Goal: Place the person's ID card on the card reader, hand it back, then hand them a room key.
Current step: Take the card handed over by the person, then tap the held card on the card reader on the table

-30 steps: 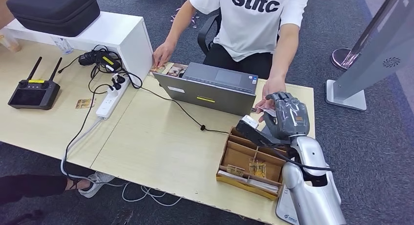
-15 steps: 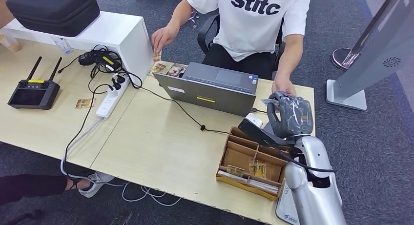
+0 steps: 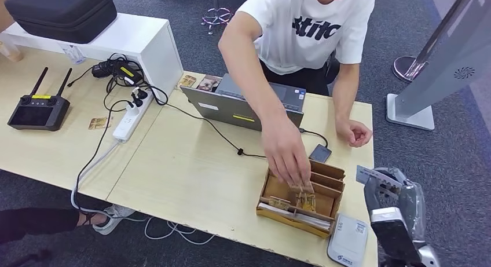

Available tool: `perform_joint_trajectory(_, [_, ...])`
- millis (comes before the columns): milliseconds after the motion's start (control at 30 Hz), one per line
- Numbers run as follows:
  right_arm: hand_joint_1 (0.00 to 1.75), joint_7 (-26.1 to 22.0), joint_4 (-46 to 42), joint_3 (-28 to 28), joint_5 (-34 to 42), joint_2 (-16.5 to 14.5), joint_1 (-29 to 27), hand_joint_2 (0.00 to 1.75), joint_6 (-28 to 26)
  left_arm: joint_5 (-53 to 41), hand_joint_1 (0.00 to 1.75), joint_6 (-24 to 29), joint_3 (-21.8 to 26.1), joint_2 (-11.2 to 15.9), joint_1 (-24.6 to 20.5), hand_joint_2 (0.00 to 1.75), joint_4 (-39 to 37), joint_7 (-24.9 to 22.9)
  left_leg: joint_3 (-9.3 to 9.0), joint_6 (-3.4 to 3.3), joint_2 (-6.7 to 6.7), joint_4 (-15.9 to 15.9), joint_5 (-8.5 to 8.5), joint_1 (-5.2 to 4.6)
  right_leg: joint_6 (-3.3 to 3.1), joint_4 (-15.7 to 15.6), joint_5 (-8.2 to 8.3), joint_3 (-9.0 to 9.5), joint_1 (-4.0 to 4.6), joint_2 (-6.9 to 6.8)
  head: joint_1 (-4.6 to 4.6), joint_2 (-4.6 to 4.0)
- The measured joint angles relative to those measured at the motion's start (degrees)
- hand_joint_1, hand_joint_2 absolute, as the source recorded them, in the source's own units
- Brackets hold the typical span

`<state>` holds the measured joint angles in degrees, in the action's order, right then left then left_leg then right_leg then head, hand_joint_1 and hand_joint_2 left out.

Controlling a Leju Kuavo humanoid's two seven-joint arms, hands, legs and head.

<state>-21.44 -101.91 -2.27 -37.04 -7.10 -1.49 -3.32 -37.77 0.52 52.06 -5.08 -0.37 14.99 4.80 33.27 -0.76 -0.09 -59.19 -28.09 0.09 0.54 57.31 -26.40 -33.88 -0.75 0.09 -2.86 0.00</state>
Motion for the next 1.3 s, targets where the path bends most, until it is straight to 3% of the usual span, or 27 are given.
perform_joint_trajectory(167, [1.75,-1.6,-0.7,-6.1,3.8,0.5,-6.2,1.75,3.7,-0.4,0.0,-0.4,2.9,-0.6,0.3,1.75,0.6,1.0,0.0,-0.01,-0.05,0.0,-0.01,0.0,0.04,0.0,-0.05,0.06,0.01,-0.05,0.0,0.0])
perform_joint_trajectory(333, [1.75,-1.8,1.1,-10.6,2.3,1.1,-8.1,1.75,7.2,-1.9,0.0,-0.5,5.3,-0.9,0.2,1.75,1.1,1.3,-0.03,-0.03,0.02,0.0,-0.03,0.0,0.03,0.0,-0.05,0.06,0.01,-0.01,0.0,0.0])
perform_joint_trajectory(867, [1.75,2.3,13.3,-6.5,-3.4,3.8,-6.5,1.75,7.2,-6.3,0.0,-1.0,9.3,-0.9,-0.4,1.75,1.1,1.4,-0.04,-0.03,0.02,0.0,-0.02,0.01,0.03,0.0,-0.05,0.09,0.01,-0.02,0.0,0.0])
perform_joint_trajectory(1300, [1.75,5.5,15.9,-4.8,-7.7,4.6,-5.6,1.75,3.7,-8.1,0.0,-1.0,11.5,-0.9,-0.8,1.75,1.1,1.5,-0.04,-0.04,0.03,0.0,-0.02,0.0,0.03,0.0,-0.05,0.09,0.01,-0.02,0.0,0.0])
